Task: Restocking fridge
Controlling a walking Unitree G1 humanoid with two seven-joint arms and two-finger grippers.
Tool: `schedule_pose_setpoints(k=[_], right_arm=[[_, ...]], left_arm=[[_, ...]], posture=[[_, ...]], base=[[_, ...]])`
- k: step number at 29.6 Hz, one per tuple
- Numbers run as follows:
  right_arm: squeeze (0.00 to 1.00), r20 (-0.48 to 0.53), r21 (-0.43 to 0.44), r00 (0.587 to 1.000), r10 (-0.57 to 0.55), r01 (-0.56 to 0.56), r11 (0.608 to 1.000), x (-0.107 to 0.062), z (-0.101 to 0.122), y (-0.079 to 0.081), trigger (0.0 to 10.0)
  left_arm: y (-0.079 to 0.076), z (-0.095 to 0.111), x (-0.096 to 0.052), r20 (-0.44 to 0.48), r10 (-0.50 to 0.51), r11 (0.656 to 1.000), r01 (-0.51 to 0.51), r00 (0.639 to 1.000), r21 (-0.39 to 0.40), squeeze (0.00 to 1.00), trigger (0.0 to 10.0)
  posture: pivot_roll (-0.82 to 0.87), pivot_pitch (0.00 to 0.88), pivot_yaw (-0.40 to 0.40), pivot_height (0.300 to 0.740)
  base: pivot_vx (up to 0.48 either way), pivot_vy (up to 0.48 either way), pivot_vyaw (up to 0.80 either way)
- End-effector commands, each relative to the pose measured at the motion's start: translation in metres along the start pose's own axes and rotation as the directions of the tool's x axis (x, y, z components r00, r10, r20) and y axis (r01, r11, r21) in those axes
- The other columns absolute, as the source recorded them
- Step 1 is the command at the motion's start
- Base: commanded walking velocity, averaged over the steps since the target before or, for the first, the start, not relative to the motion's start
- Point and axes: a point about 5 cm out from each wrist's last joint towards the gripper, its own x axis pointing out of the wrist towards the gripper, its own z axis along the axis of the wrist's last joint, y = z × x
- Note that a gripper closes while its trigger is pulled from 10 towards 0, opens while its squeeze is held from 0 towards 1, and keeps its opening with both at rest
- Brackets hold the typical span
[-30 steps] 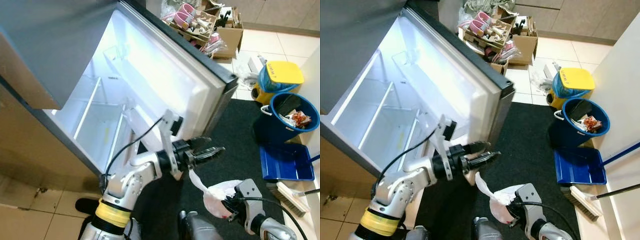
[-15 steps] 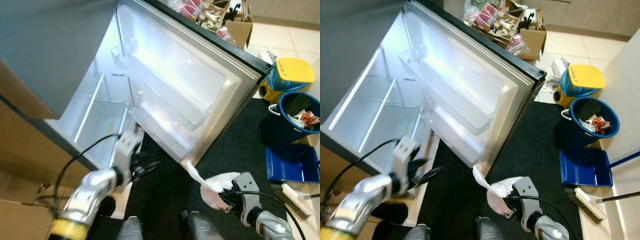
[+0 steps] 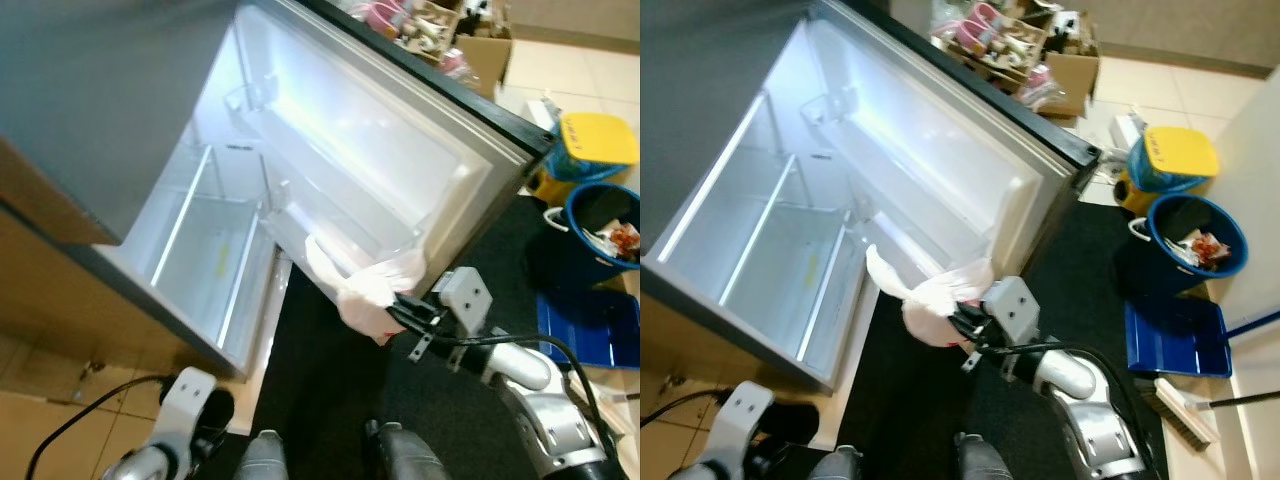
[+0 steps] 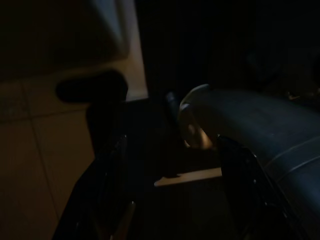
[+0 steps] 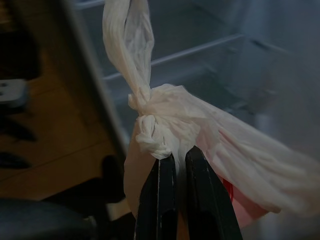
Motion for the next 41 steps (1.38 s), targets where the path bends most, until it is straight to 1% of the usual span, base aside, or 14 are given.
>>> schedule_pose_setpoints(k=[1, 3, 5, 6, 8, 12, 14, 18, 23, 25, 28, 33, 36, 41], right_arm=[[0.00, 0.002, -0.016, 1.000, -0.008, 0.008, 1.000, 0.003, 0.003, -0.003, 10.0], [0.00, 0.014, -0.031, 0.999, -0.047, 0.047, 0.998, 0.004, 0.007, -0.010, 10.0], [0.00, 0.013, -0.093, 0.959, -0.283, 0.283, 0.955, -0.004, 0.010, -0.047, 10.0], [0.00, 0.013, -0.093, 0.959, -0.283, 0.283, 0.955, -0.004, 0.010, -0.047, 10.0], [0.00, -0.007, -0.132, 0.899, -0.437, 0.433, 0.892, -0.018, 0.009, -0.071, 10.0], [0.00, -0.022, -0.174, 0.844, -0.536, 0.525, 0.833, -0.033, 0.008, -0.087, 10.0], [0.00, -0.040, -0.228, 0.762, -0.646, 0.623, 0.748, -0.055, 0.007, -0.106, 10.0], [0.00, -0.042, -0.224, 0.721, -0.691, 0.667, 0.710, -0.069, 0.006, -0.115, 10.0], [0.00, -0.023, -0.262, 0.617, -0.786, 0.756, 0.601, -0.090, 0.006, -0.131, 10.0], [0.00, -0.018, -0.261, 0.605, -0.796, 0.765, 0.588, -0.091, 0.006, -0.133, 10.0], [0.00, -0.020, -0.208, 0.628, -0.778, 0.758, 0.618, -0.086, 0.002, -0.127, 10.0], [0.00, -0.123, -0.025, 0.742, -0.659, 0.661, 0.750, -0.058, -0.037, -0.090, 10.0], [0.00, -0.221, 0.036, 0.759, -0.612, 0.634, 0.773, -0.050, -0.072, -0.064, 10.0], [0.00, -0.397, 0.099, 0.725, -0.563, 0.644, 0.759, -0.053, -0.128, -0.024, 10.0]], left_arm=[[0.005, -0.013, -0.004, -0.034, 0.035, 0.999, -0.035, 0.999, 0.007, 0.00, 10.0], [0.006, -0.016, -0.004, -0.038, 0.050, 0.999, -0.050, 0.998, 0.004, 0.00, 10.0], [0.008, -0.021, -0.003, -0.039, 0.090, 0.996, -0.090, 0.995, 0.003, 0.00, 10.0], [0.008, -0.021, -0.003, -0.039, 0.090, 0.996, -0.090, 0.995, 0.003, 0.00, 10.0], [0.007, -0.022, -0.003, -0.026, 0.106, 0.994, -0.106, 0.994, -0.006, 0.00, 10.0], [0.006, -0.022, -0.003, -0.017, 0.110, 0.994, -0.110, 0.994, -0.011, 0.00, 10.0], [0.003, -0.021, -0.003, -0.007, 0.113, 0.993, -0.113, 0.994, -0.015, 0.00, 10.0], [0.002, -0.021, -0.003, 0.000, 0.115, 0.993, -0.115, 0.993, -0.016, 0.00, 10.0], [0.002, -0.020, -0.002, 0.007, 0.118, 0.993, -0.118, 0.993, -0.013, 0.00, 10.0], [0.002, -0.019, -0.001, 0.009, 0.118, 0.993, -0.117, 0.993, -0.013, 0.00, 10.0], [0.002, -0.017, 0.000, 0.026, 0.114, 0.993, -0.114, 0.993, -0.022, 0.00, 10.0], [-0.001, -0.013, 0.004, 0.064, 0.101, 0.992, -0.096, 0.993, -0.083, 0.00, 10.0], [-0.003, -0.012, 0.008, 0.086, 0.111, 0.981, -0.095, 0.990, -0.167, 0.00, 10.0], [-0.006, -0.008, 0.017, 0.107, 0.131, 0.960, -0.099, 0.986, -0.262, 0.00, 10.0]], posture=[[0.00, 0.225, -0.032, 0.740], [0.00, 0.223, -0.034, 0.740], [0.00, 0.219, -0.035, 0.740], [0.00, 0.219, -0.035, 0.740], [0.00, 0.218, -0.036, 0.740], [-0.01, 0.217, -0.035, 0.740], [-0.01, 0.213, -0.036, 0.740], [-0.01, 0.212, -0.036, 0.740], [-0.01, 0.209, -0.032, 0.740], [-0.01, 0.209, -0.032, 0.740], [-0.02, 0.207, -0.028, 0.740], [-0.01, 0.205, -0.028, 0.740], [-0.01, 0.203, -0.028, 0.740], [-0.02, 0.200, -0.030, 0.740]], base=[[0.000, 0.000, 0.00], [0.000, 0.000, 0.00], [0.000, 0.000, 0.00], [0.000, 0.000, 0.00], [0.000, 0.000, 0.00], [0.000, 0.000, 0.00], [0.000, 0.000, 0.00], [0.000, 0.000, 0.00], [0.000, 0.000, 0.00], [0.000, 0.000, 0.00], [0.000, 0.000, 0.00], [0.000, 0.000, 0.00], [0.000, 0.000, 0.00], [0.000, 0.000, 0.00]])
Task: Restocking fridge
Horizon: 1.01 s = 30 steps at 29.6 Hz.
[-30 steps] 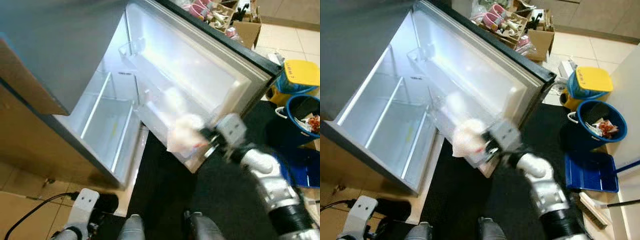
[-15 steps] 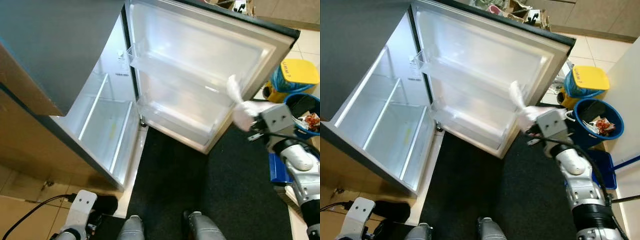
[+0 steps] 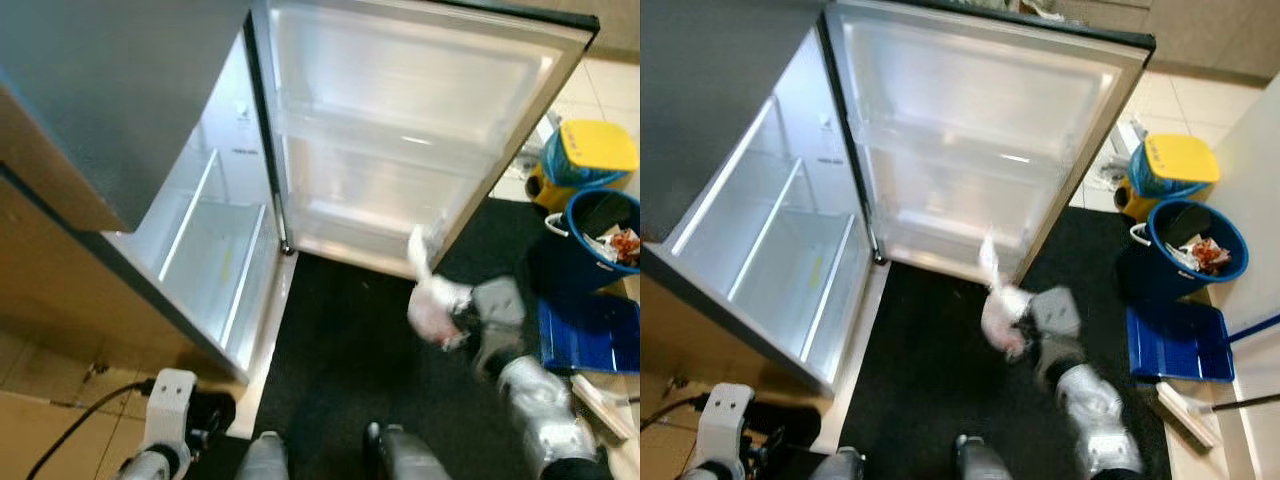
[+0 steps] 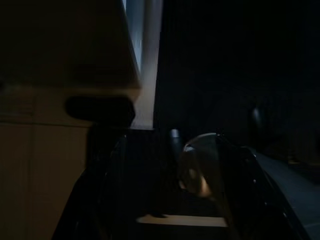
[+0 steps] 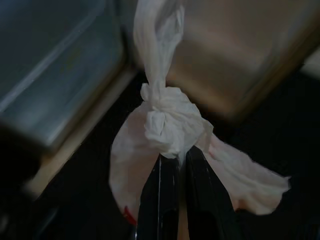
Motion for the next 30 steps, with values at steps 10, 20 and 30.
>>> schedule_pose_setpoints(k=[10, 20, 30], right_arm=[[0.00, -0.271, 0.053, 0.955, -0.123, 0.142, 0.988, -0.033, -0.083, 0.005, 10.0], [0.00, -0.160, 0.062, 0.978, -0.131, 0.142, 0.988, -0.026, -0.074, 0.018, 10.0], [0.00, -0.135, 0.072, 0.982, -0.129, 0.140, 0.988, -0.024, -0.071, 0.024, 10.0]], left_arm=[[-0.017, -0.012, 0.008, -0.010, -0.015, 0.999, 0.015, 1.000, 0.036, 0.00, 10.0], [-0.026, -0.007, 0.018, 0.036, 0.007, 0.998, -0.009, 0.999, 0.061, 0.00, 10.0], [-0.039, -0.001, 0.025, 0.061, -0.042, 0.995, 0.036, 0.997, 0.092, 0.00, 10.0]], posture=[[-0.04, 0.183, -0.019, 0.740], [-0.06, 0.169, -0.027, 0.740], [-0.06, 0.159, -0.016, 0.740]], base=[[0.000, 0.000, 0.00], [0.000, 0.000, 0.00], [0.000, 0.000, 0.00]])
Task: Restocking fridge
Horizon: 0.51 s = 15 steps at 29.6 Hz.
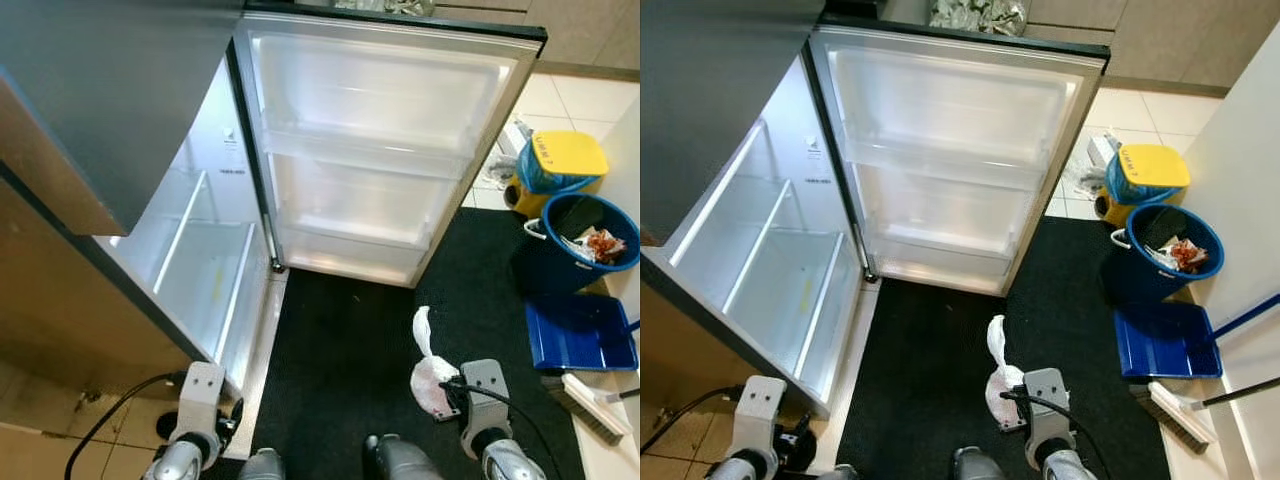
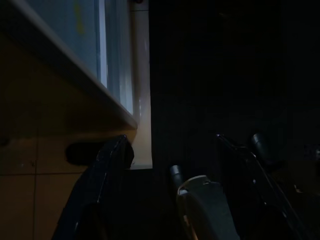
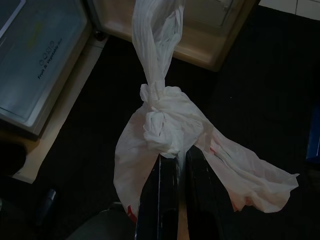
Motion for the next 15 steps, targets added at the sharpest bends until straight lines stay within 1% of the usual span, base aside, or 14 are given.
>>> schedule_pose_setpoints(k=[1, 15], right_arm=[[0.00, -0.023, -0.001, 1.000, -0.013, 0.013, 1.000, -0.0043, -0.0092, -0.0008, 10.0], [0.00, -0.050, -0.023, 0.998, -0.031, 0.030, 0.999, -0.0077, -0.0172, -0.0044, 10.0]], left_arm=[[-0.0077, -0.0078, -0.0004, -0.024, -0.026, 1.000, 0.026, 0.999, -0.002, 0.00, 10.0], [-0.0073, -0.0071, 0.0025, -0.012, -0.032, 0.999, 0.032, 0.999, 0.008, 0.00, 10.0]], posture=[[-0.06, 0.157, -0.015, 0.740], [-0.06, 0.151, -0.011, 0.740]], base=[[0.000, 0.000, 0.00], [0.000, 0.000, 0.00]])
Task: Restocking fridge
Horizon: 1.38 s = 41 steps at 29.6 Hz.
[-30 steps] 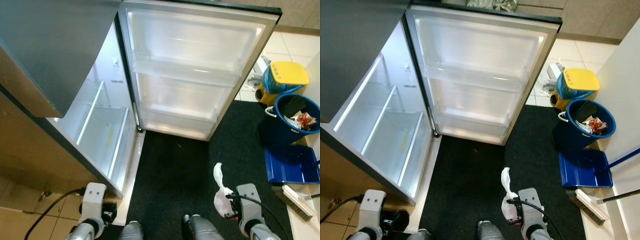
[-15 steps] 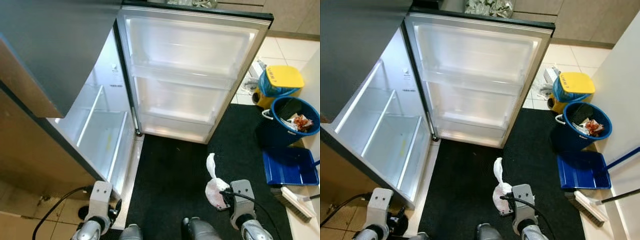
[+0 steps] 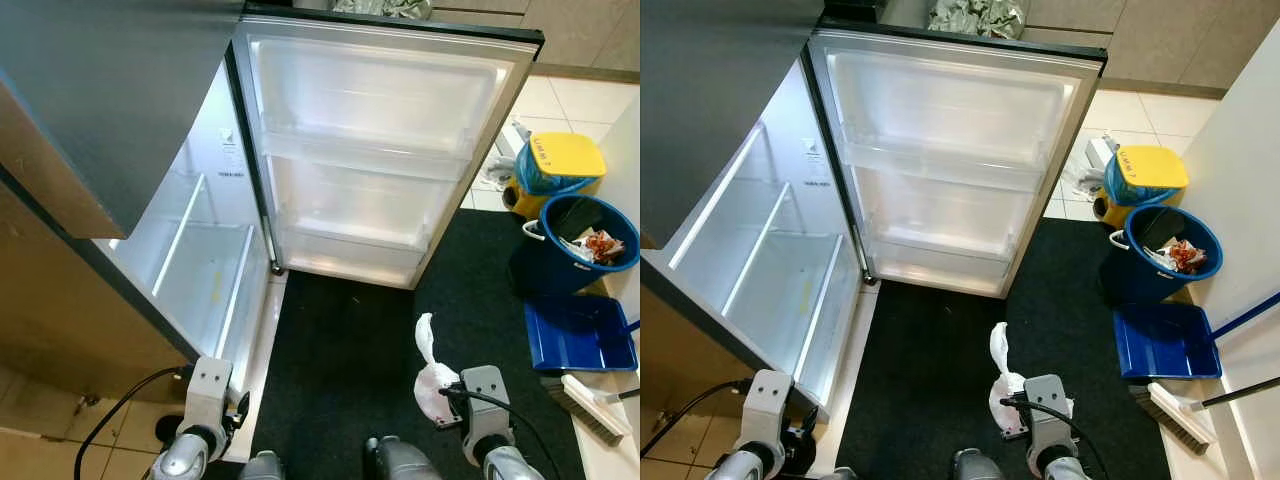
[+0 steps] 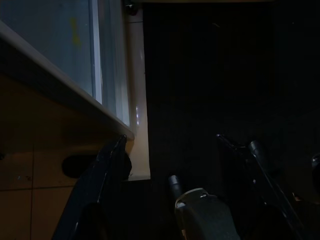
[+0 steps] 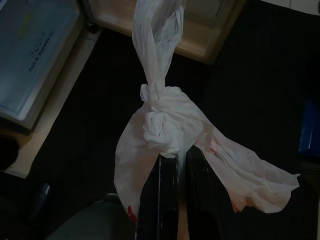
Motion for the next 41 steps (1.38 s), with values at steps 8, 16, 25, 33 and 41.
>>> schedule_pose_setpoints(k=[8, 16, 25, 33, 41], right_arm=[[0.00, -0.046, -0.023, 0.999, -0.022, 0.020, 1.000, -0.0047, -0.0121, -0.0040, 10.0], [0.00, -0.046, -0.031, 0.999, -0.021, 0.019, 0.999, -0.0043, -0.0115, -0.0045, 10.0], [0.00, -0.051, -0.037, 0.998, -0.023, 0.021, 0.999, -0.0045, -0.0126, -0.0046, 10.0], [0.00, -0.054, -0.039, 0.998, -0.024, 0.022, 0.999, -0.0050, -0.0138, -0.0046, 10.0], [0.00, -0.054, -0.036, 0.998, -0.027, 0.025, 0.999, -0.0052, -0.0142, -0.0046, 10.0]], left_arm=[[-0.0059, -0.0160, -0.0047, -0.049, -0.014, 1.000, 0.015, 0.999, 0.003, 0.00, 10.0], [-0.0054, -0.0177, -0.0055, -0.053, -0.013, 1.000, 0.013, 0.999, 0.008, 0.00, 10.0], [-0.0052, -0.0166, -0.0041, -0.051, -0.015, 1.000, 0.016, 0.999, 0.016, 0.00, 10.0], [-0.0040, -0.0159, -0.0032, -0.052, -0.012, 1.000, 0.013, 0.999, 0.019, 0.00, 10.0], [-0.0036, -0.0150, -0.0025, -0.052, -0.011, 1.000, 0.013, 0.999, 0.021, 0.00, 10.0]], posture=[[-0.05, 0.149, -0.014, 0.740], [-0.06, 0.146, -0.015, 0.740], [-0.06, 0.148, -0.014, 0.740], [-0.06, 0.152, -0.012, 0.740], [-0.06, 0.153, -0.009, 0.740]], base=[[0.000, 0.000, 0.73], [0.000, 0.000, 0.80], [0.000, 0.000, 0.80], [0.000, 0.000, 0.80], [0.000, 0.000, 0.80]])
